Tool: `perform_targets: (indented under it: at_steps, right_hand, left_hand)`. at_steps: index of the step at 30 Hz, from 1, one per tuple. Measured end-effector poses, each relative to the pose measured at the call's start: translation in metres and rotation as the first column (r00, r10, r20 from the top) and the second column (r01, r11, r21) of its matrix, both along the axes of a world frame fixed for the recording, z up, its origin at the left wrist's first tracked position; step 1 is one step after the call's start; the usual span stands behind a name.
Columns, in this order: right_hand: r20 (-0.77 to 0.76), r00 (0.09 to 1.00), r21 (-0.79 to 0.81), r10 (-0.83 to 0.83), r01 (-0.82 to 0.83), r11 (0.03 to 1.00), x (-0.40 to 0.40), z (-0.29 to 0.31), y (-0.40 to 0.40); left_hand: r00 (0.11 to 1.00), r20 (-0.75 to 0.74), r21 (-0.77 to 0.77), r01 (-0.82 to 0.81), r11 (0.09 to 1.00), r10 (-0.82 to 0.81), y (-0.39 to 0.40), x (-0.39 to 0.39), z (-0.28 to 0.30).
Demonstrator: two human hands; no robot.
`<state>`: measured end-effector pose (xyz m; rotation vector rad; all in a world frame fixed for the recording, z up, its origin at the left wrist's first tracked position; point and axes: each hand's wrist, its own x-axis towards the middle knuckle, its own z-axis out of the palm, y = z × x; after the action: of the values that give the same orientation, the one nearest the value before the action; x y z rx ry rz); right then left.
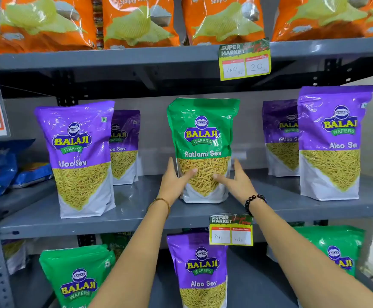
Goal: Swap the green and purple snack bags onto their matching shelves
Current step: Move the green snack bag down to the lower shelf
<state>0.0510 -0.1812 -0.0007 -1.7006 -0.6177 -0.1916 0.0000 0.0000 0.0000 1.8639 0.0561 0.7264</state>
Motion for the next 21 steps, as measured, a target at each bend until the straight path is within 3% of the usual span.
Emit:
perform_targets:
  at_steps: [6,21]
  right_hand:
    - [-0.085,0.993,0.046,0.084,-0.080,0.996,0.006,-0.005,0.003]
    - [0.062,0.995,0.203,0.078,-0.089,0.975,-0.024,0.007,-0.033]
  left_hand:
    - [0.991,-0.029,-0.074,0.129,0.989,-0.131,0.009,0.005,-0.014]
    - [0.972,0.210,-0.079,0.122,0.989,-0.103,-0.022,-0.035,-0.001]
